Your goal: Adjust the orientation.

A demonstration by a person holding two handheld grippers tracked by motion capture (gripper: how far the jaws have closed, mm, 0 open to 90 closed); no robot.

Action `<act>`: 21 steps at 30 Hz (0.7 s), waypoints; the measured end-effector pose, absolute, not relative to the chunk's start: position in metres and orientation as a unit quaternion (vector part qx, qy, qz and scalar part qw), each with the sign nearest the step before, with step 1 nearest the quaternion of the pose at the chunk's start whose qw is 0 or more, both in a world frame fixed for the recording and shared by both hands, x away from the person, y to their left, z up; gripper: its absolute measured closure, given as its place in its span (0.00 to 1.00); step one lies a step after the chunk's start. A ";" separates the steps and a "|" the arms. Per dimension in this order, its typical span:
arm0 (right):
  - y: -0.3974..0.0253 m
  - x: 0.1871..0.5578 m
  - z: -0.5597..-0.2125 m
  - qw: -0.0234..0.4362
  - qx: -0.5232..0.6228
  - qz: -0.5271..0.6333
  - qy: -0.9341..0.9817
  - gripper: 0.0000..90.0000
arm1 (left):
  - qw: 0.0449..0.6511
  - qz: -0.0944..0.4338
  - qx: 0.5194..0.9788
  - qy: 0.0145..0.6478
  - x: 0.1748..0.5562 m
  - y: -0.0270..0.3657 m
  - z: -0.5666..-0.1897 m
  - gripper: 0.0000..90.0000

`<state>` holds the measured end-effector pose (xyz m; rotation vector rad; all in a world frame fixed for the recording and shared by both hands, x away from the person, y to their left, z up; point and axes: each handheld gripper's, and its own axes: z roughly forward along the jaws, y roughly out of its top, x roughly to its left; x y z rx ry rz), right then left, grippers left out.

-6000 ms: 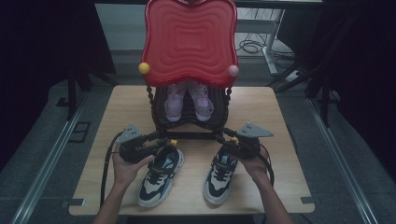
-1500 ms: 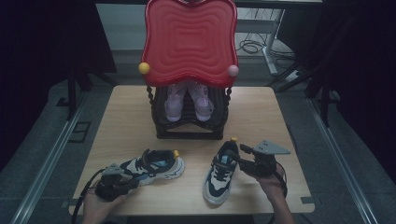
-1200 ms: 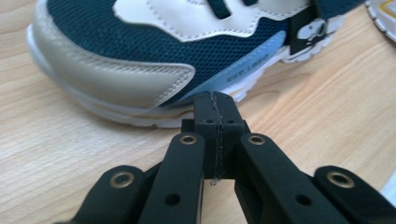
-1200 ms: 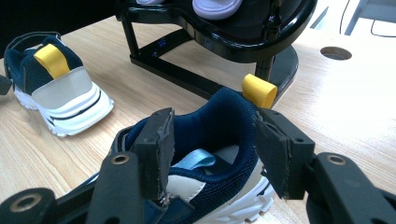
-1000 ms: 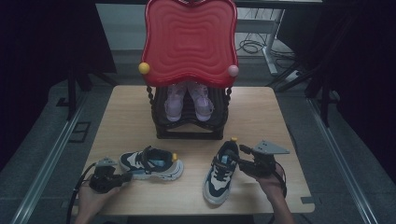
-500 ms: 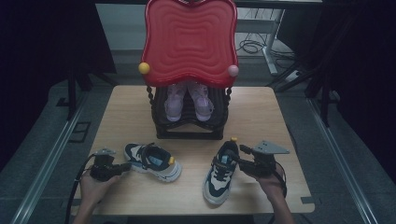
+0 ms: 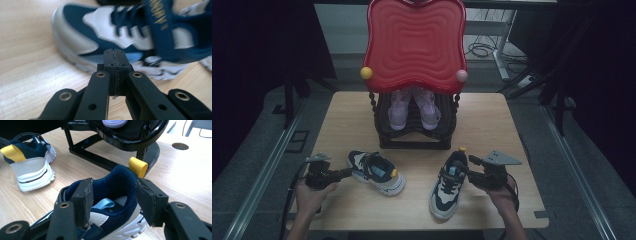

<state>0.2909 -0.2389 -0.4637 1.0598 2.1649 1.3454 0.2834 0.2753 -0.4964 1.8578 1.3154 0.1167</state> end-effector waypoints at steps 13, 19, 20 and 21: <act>-0.240 0.291 -0.463 0.191 0.377 0.479 0.769 0.53 | 0.470 0.039 0.744 0.473 0.282 0.239 -0.455 1.00; -0.239 0.290 -0.463 0.189 0.376 0.479 0.770 0.53 | 0.461 0.032 0.762 0.454 0.295 0.213 -0.449 1.00; -0.239 0.290 -0.463 0.189 0.376 0.479 0.770 0.53 | 0.458 0.030 0.765 0.451 0.299 0.208 -0.449 1.00; -0.239 0.290 -0.463 0.189 0.376 0.479 0.770 0.53 | 0.456 0.029 0.767 0.449 0.301 0.205 -0.449 1.00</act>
